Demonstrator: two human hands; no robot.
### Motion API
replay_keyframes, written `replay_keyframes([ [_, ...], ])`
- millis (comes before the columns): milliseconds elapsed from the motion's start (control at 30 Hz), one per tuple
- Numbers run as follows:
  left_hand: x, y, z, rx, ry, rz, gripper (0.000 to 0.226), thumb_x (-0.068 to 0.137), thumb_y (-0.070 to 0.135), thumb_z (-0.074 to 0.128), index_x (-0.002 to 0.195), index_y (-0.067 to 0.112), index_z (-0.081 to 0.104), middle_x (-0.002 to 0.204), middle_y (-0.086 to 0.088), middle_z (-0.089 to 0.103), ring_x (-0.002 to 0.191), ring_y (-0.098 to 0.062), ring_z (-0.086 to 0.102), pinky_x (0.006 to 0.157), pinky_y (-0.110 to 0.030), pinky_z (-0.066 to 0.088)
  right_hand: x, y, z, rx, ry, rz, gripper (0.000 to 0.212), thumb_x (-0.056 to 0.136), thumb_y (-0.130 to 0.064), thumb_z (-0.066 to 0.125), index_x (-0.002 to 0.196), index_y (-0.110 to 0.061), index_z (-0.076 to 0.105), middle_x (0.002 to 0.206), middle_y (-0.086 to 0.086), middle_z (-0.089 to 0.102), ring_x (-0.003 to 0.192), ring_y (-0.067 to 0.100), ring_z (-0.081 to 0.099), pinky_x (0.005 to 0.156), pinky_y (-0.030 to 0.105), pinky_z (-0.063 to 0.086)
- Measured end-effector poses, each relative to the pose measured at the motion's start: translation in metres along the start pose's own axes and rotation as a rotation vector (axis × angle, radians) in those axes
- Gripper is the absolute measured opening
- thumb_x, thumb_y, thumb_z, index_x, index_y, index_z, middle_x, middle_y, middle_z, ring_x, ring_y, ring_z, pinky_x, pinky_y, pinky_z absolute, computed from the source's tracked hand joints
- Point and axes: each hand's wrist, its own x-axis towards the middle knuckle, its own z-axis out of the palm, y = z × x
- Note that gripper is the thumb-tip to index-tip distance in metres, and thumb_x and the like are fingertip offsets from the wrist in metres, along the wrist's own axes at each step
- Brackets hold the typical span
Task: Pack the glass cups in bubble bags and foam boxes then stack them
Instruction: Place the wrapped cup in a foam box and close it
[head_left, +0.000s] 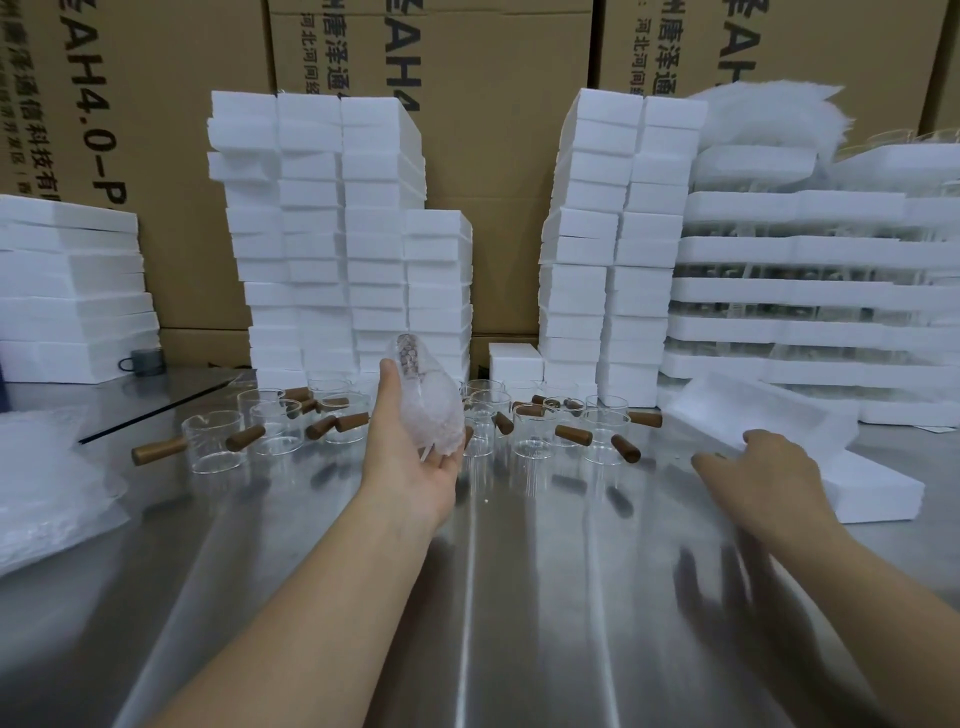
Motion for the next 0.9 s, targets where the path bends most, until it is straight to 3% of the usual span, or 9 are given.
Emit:
replay_keyframes([
  [67, -0.001, 0.000, 0.000, -0.001, -0.021, 0.000, 0.080, 0.081, 0.063, 0.084, 0.143, 0.019, 0.059, 0.132, -0.012, 0.065, 0.109, -0.025, 0.069, 0.082, -0.035, 0.060, 0.001, 0.000, -0.004, 0.086, 0.044, -0.003, 0.045, 0.093, -0.024, 0.065, 0.130, 0.001, 0.059, 0.131, 0.022, 0.060, 0.098, 0.034, 0.051, 0.074, 0.035, 0.036],
  [133, 0.000, 0.000, 0.001, 0.014, -0.022, 0.015, 0.081, 0.081, 0.063, 0.084, 0.144, 0.019, 0.059, 0.132, -0.011, 0.066, 0.109, -0.025, 0.069, 0.079, -0.035, 0.060, -0.002, -0.002, -0.008, 0.200, 0.092, -0.040, 0.056, 0.092, -0.022, 0.067, 0.144, -0.009, 0.054, 0.129, 0.014, 0.062, 0.109, 0.032, 0.056, 0.083, 0.034, 0.038],
  [233, 0.002, -0.001, 0.003, 0.072, -0.016, 0.082, 0.074, 0.082, 0.065, 0.081, 0.140, 0.023, 0.061, 0.131, -0.008, 0.068, 0.111, -0.025, 0.070, 0.075, -0.034, 0.061, -0.012, -0.012, -0.010, 0.306, 0.098, -0.165, 0.044, 0.089, -0.017, 0.071, 0.131, -0.020, 0.063, 0.121, 0.001, 0.064, 0.096, 0.020, 0.061, 0.077, 0.032, 0.045],
  [367, 0.003, -0.001, 0.004, 0.144, -0.005, 0.166, 0.067, 0.082, 0.066, 0.080, 0.134, 0.025, 0.066, 0.134, -0.003, 0.069, 0.117, -0.023, 0.070, 0.097, -0.039, 0.062, -0.026, -0.025, -0.003, 0.240, 0.021, -0.395, 0.027, 0.086, -0.016, 0.079, 0.110, -0.024, 0.072, 0.102, -0.009, 0.070, 0.082, -0.001, 0.063, 0.074, 0.020, 0.045],
  [467, 0.003, -0.001, 0.007, 0.235, 0.049, 0.257, 0.047, 0.081, 0.069, 0.081, 0.101, 0.029, 0.068, 0.108, 0.008, 0.072, 0.097, -0.012, 0.070, 0.080, -0.031, 0.060, -0.037, -0.031, 0.002, 0.167, -0.127, -0.555, 0.019, 0.083, -0.024, 0.085, 0.096, -0.033, 0.074, 0.075, -0.020, 0.067, 0.074, -0.004, 0.060, 0.064, 0.008, 0.042],
  [567, 0.004, -0.003, 0.010, 0.368, 0.044, 0.398, 0.050, 0.079, 0.069, 0.082, 0.103, 0.028, 0.066, 0.097, 0.015, 0.070, 0.087, -0.004, 0.066, 0.075, -0.024, 0.055, -0.044, -0.034, 0.007, 0.033, -0.308, -0.680, 0.012, 0.080, -0.039, 0.083, 0.084, -0.041, 0.072, 0.088, -0.037, 0.065, 0.076, -0.005, 0.060, 0.062, 0.015, 0.042],
  [667, 0.006, -0.007, 0.008, 0.540, -0.080, 0.557, 0.043, 0.080, 0.065, 0.085, 0.085, 0.026, 0.068, 0.072, 0.019, 0.066, 0.067, 0.000, 0.062, 0.061, -0.011, 0.049, -0.045, -0.037, 0.008, -0.050, -0.414, -0.728, 0.012, 0.079, -0.043, 0.082, 0.084, -0.040, 0.072, 0.095, -0.034, 0.067, 0.081, -0.008, 0.059, 0.065, 0.018, 0.041],
  [800, 0.009, -0.015, 0.005, 0.774, -0.203, 0.696, 0.037, 0.077, 0.055, 0.093, 0.101, 0.032, 0.078, 0.095, 0.019, 0.076, 0.093, -0.001, 0.070, 0.081, -0.021, 0.054, -0.044, -0.039, 0.003, -0.058, -0.456, -0.746, 0.013, 0.077, -0.044, 0.084, 0.083, -0.039, 0.073, 0.093, -0.028, 0.070, 0.083, -0.008, 0.060, 0.067, 0.016, 0.041],
  [900, 0.011, -0.020, 0.002, 0.977, -0.319, 0.747, 0.041, 0.076, 0.050, 0.095, 0.109, 0.040, 0.074, 0.112, 0.024, 0.072, 0.108, 0.012, 0.063, 0.086, -0.008, 0.046, -0.046, -0.039, 0.000, -0.060, -0.478, -0.744, 0.013, 0.077, -0.042, 0.083, 0.081, -0.038, 0.072, 0.092, -0.023, 0.070, 0.071, -0.010, 0.057, 0.061, 0.015, 0.038],
])
